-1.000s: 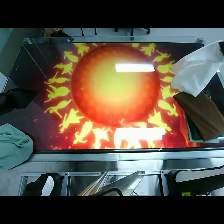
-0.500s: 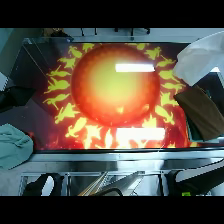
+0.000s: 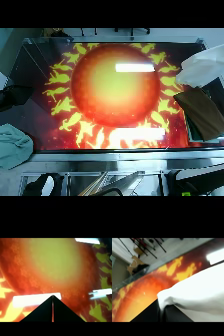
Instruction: Fold the shirts.
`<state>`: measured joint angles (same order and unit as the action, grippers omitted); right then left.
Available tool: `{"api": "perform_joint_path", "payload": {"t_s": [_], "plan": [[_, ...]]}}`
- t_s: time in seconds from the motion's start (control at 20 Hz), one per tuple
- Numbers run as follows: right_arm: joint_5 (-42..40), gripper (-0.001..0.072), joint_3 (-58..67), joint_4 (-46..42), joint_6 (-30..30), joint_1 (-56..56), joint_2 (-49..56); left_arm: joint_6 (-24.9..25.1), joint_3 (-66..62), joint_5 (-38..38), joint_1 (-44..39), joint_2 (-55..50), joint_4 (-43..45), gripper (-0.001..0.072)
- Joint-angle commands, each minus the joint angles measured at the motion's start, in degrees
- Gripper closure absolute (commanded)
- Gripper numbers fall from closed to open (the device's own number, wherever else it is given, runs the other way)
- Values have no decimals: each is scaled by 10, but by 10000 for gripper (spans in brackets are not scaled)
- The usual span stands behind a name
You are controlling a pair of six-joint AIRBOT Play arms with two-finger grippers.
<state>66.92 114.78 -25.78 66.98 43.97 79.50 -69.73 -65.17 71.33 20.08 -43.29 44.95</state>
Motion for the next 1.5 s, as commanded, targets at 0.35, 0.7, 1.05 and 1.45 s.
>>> {"api": "perform_joint_path", "payload": {"t_s": [0.35, 0.7, 1.05, 1.45], "plan": [[255, 694, -133, -360, 220, 56, -196, 21, 0, 12, -24, -58, 0, 692], [265, 693, -395, -537, 254, 113, -275, 64, 0, -15, -140, -134, 0, 692], [184, 548, -463, -522, 243, 133, -191, 67, -1, -14, -203, -184, 0, 691], [279, 143, -245, -409, 325, 128, -174, 63, -106, -6, -219, -228, 0, 691]]}}
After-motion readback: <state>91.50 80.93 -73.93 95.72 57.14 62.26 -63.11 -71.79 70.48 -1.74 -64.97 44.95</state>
